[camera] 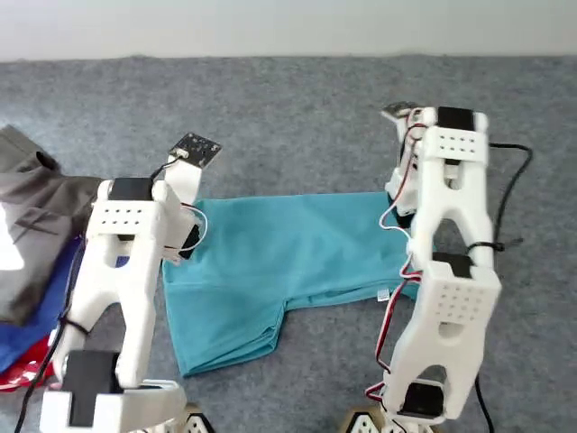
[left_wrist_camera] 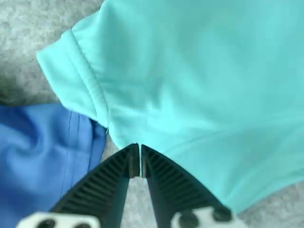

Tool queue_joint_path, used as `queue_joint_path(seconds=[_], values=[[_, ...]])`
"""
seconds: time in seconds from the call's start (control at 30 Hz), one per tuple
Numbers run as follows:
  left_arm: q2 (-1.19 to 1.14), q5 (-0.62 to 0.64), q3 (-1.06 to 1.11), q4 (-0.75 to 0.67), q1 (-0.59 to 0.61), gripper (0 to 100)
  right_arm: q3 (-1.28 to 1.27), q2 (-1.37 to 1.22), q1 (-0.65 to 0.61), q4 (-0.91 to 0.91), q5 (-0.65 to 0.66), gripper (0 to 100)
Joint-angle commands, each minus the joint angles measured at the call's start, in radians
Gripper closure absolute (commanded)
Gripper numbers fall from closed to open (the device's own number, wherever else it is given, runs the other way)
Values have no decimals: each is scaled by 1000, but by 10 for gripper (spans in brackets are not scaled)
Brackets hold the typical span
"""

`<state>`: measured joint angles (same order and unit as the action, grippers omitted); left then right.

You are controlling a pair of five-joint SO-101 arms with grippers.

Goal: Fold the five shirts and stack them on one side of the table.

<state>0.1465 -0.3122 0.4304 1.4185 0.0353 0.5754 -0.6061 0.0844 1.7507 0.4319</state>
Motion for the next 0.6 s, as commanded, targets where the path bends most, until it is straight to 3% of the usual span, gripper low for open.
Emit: queue_joint_path(seconds=[0.0,0.23,0.4,0.57], values=[[77,-8,-16,40,5,985,-123,179,4,50,-15,990],[187,28,-21,130,64,985,-354,360,-13,42,38,990],[318,35,-21,137,275,985,-370,407,-131,42,63,990],[402,9,-19,175,497,985,-405,467,-349,44,60,990]])
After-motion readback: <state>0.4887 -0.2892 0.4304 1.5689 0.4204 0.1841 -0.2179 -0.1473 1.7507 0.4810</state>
